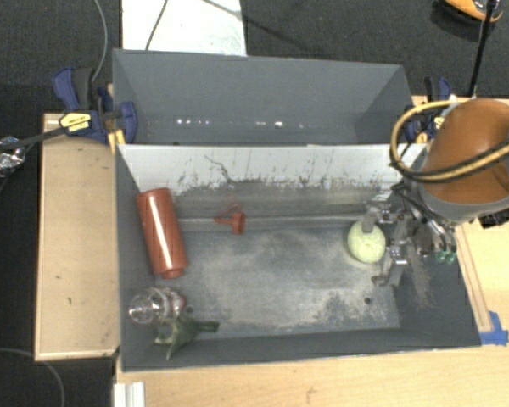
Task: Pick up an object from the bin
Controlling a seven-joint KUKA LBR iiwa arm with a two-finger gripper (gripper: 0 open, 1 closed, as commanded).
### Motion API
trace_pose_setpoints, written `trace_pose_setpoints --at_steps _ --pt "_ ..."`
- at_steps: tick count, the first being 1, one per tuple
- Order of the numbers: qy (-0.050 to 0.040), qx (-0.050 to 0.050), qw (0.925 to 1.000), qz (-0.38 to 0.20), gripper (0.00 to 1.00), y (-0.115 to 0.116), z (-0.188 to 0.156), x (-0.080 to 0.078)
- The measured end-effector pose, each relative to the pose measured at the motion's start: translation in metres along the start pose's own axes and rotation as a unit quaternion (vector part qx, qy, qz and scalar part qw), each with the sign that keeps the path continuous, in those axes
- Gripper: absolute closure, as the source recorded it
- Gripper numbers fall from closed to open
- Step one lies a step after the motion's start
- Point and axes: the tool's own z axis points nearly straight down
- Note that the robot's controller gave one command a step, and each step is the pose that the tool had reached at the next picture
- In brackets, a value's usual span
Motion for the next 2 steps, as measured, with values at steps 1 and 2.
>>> trace_pose_setpoints --at_steps 1,2 --pt "-0.0032 0.0 0.9997 0.026 0.0 -0.019 0.028 -0.018" --pt "-0.0009 0.0 0.9952 0.098 0.0 -0.035 0.049 -0.025"
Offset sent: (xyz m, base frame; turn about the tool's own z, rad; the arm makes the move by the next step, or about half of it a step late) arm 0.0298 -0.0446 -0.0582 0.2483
